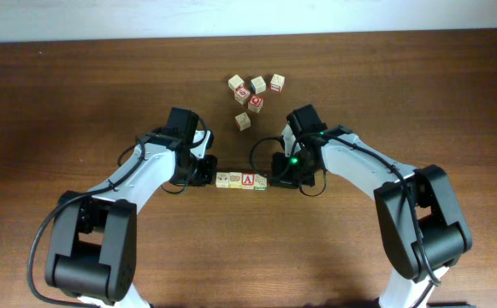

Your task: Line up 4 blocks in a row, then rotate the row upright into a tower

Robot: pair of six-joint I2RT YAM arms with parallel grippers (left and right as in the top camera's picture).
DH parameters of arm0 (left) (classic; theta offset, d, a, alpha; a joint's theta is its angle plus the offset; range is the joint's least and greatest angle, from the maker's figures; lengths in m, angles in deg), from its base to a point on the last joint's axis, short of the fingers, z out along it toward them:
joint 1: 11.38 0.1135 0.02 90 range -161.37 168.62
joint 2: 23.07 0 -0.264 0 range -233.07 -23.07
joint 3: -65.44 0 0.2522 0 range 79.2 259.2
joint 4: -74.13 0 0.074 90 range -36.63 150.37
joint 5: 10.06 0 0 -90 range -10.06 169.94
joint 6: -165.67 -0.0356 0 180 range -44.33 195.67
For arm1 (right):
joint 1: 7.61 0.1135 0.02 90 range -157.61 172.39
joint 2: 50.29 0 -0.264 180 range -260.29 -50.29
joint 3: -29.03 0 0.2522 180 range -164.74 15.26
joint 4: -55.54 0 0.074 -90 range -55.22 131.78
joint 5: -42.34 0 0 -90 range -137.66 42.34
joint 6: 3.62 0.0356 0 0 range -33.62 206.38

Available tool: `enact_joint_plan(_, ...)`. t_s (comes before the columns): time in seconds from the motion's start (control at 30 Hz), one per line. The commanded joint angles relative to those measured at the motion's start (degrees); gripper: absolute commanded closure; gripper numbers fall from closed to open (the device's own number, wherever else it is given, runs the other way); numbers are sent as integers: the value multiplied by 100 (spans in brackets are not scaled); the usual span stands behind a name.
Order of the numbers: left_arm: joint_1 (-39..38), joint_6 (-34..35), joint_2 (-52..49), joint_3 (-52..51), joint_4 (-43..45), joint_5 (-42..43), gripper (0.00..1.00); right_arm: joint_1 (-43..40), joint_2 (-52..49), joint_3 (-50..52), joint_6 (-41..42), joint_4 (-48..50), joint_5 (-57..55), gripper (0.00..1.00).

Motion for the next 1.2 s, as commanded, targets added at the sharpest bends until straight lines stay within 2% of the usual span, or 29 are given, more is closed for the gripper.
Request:
enact_joint_plan(0.0,-17,-166,103,-50,13,610,100,-11,-44,31,-96,-2,81,96)
enact_joint_plan(0.2,-17,-164,103,-50,42,658,100,-11,-44,66,-96,31,247,96)
enact_joint_plan(0.27,-17,-164,103,-50,57,658,100,-48,-44,358,-94,463,608,96)
enact_joint_plan(0.53,-17,-164,103,-50,57,658,100,-682,-44,568,-343,664,1333,96)
enact_joint_plan(0.63,-17,-164,103,-50,61,658,100,-848,-46,1038,-267,1311,1847,96)
enact_joint_plan(0.9,-17,-162,103,-50,103,658,100,-658,-129,1047,122,1582,1716,96)
enact_joint_plan(1.17,-17,-162,103,-50,118,660,100,-603,-236,1047,140,1718,1891,96)
